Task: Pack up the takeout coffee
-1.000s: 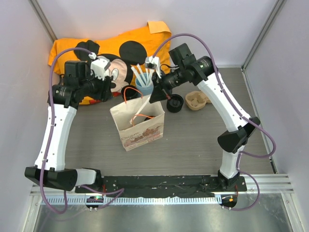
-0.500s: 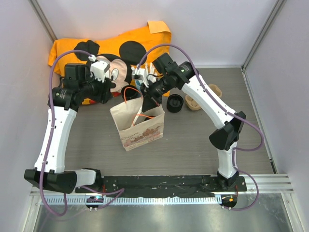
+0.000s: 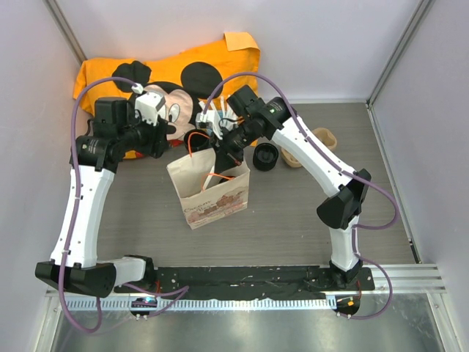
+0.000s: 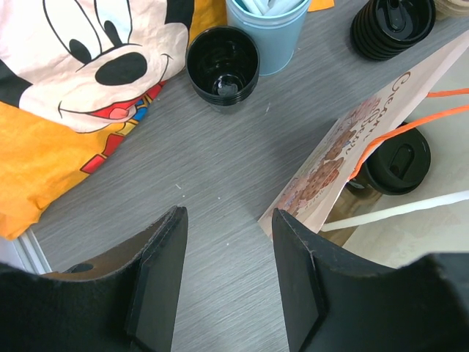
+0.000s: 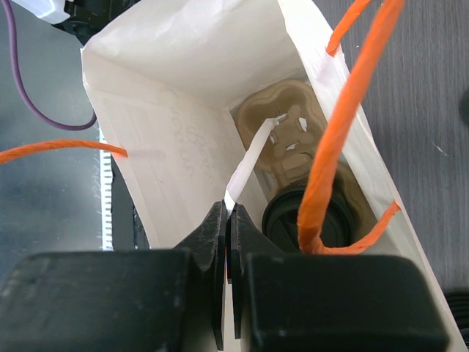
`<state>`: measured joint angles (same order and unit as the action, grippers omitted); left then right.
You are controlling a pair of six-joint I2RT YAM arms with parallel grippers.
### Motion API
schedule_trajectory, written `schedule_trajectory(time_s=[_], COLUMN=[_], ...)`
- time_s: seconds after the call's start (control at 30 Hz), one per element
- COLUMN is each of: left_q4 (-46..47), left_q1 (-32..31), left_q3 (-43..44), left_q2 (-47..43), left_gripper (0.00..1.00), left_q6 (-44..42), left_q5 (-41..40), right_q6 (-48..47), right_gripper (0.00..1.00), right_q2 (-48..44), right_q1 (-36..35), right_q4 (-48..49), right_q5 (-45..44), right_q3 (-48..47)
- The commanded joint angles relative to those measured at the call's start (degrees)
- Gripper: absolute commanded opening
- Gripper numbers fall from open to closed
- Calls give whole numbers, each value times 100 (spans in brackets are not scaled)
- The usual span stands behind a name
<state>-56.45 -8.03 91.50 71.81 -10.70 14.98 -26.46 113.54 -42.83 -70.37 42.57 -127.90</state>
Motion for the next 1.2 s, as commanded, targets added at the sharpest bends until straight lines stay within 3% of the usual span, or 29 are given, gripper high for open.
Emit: schedule_trajectory(time_s=[0.0,0.4,0.6,0.87,1.17], left_q4=[231,257,248,239,248], left_q1=[56,74,74,82,83], left_q3=[-10,-54,-27,-27,-10], left_q2=[-80,-88,-62,-80,-62], left_gripper=[54,54,56,61,63], left_q6=[86,121,121,129,129], left_q5=[128,207,224,233,268], right_q6=[-254,-255,-290,-290,-334], right_gripper=[1,4,27,42,69], right_q2=[2,186,134,-68,-297], right_q1=[-68,-129,-138,-138,-120], right_q4=[14,58,67,58,-82], right_q5=[-73,-117,-187,-214,-345], right_q3=[28,2,10,-60,-552])
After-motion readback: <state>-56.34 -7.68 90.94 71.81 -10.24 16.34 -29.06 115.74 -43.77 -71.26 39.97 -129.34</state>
